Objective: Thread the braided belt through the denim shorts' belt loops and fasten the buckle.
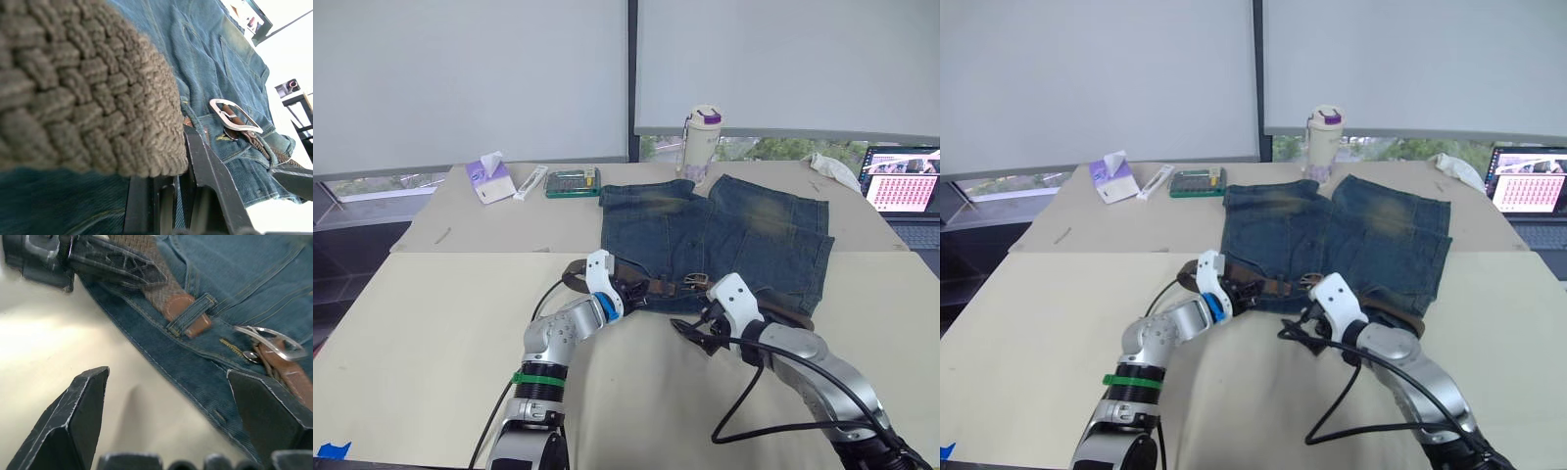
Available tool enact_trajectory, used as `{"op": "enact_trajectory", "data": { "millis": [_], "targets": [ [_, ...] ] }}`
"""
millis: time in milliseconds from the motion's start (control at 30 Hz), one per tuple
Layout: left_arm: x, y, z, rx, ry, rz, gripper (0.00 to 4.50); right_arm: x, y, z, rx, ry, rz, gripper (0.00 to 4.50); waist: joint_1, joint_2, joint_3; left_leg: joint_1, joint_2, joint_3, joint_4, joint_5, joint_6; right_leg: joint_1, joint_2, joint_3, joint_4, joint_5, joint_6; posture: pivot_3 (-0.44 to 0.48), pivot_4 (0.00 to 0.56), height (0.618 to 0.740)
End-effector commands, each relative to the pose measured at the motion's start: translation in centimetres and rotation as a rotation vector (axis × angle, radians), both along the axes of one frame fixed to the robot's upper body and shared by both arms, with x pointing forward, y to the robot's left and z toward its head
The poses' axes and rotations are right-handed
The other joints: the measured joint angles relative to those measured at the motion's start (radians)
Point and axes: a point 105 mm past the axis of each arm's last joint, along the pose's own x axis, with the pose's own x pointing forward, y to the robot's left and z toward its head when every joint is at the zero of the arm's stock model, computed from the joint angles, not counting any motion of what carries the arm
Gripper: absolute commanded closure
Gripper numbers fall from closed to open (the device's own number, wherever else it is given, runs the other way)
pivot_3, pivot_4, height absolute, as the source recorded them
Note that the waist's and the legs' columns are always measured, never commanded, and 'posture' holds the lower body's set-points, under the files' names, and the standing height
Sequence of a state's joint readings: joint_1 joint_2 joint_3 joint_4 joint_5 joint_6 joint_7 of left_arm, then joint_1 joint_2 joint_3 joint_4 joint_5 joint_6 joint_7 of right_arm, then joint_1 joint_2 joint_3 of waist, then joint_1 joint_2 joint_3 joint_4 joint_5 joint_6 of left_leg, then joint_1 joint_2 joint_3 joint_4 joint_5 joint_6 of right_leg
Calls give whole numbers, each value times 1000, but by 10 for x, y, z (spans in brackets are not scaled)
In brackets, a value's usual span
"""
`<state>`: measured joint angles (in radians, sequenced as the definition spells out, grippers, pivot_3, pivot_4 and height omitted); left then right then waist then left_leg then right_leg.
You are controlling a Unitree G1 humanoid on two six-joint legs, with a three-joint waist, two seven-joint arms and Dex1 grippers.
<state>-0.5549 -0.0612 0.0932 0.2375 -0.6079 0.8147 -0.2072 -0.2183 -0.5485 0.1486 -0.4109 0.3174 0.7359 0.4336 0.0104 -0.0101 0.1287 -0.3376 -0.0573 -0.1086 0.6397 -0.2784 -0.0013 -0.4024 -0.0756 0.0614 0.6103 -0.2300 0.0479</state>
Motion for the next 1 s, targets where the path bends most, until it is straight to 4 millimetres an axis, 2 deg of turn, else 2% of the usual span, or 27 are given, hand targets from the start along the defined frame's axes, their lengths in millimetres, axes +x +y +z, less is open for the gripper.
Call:
{"op": "enact_trajectory", "data": {
  "millis": [33,300,400,600,733,1000],
  "targets": [
    [1,-13,4,-8,-11,-31,4500,6,1,12,45,-18,-10,249,1,0,0,0,0,0,0,0,0,0,0,0,0,0,0,0,150,740],
    [-3,-36,1,-18,-19,-105,4500,23,1,13,256,87,-155,249,2,1,-1,0,0,0,0,0,0,0,0,-1,0,0,0,0,150,740],
    [-4,-42,1,-40,-10,-122,4500,31,-8,10,277,112,-256,249,5,2,-1,0,0,-1,1,0,0,0,-1,-1,0,0,0,0,150,740],
    [-4,-42,-1,-35,-11,-117,4500,30,-14,2,273,181,-309,249,2,2,-1,0,-1,-1,1,0,1,0,-1,-1,0,0,0,0,150,740],
    [-3,-39,-2,-36,-13,-106,4500,25,-7,-8,280,253,-300,249,1,2,-2,0,0,0,1,0,1,1,0,-1,1,0,0,0,150,740],
    [-3,-38,-2,-39,-15,-101,4500,22,12,-6,441,341,-259,249,-1,2,-2,0,0,-1,1,0,1,1,0,-1,1,0,0,0,150,740]
  ]
}}
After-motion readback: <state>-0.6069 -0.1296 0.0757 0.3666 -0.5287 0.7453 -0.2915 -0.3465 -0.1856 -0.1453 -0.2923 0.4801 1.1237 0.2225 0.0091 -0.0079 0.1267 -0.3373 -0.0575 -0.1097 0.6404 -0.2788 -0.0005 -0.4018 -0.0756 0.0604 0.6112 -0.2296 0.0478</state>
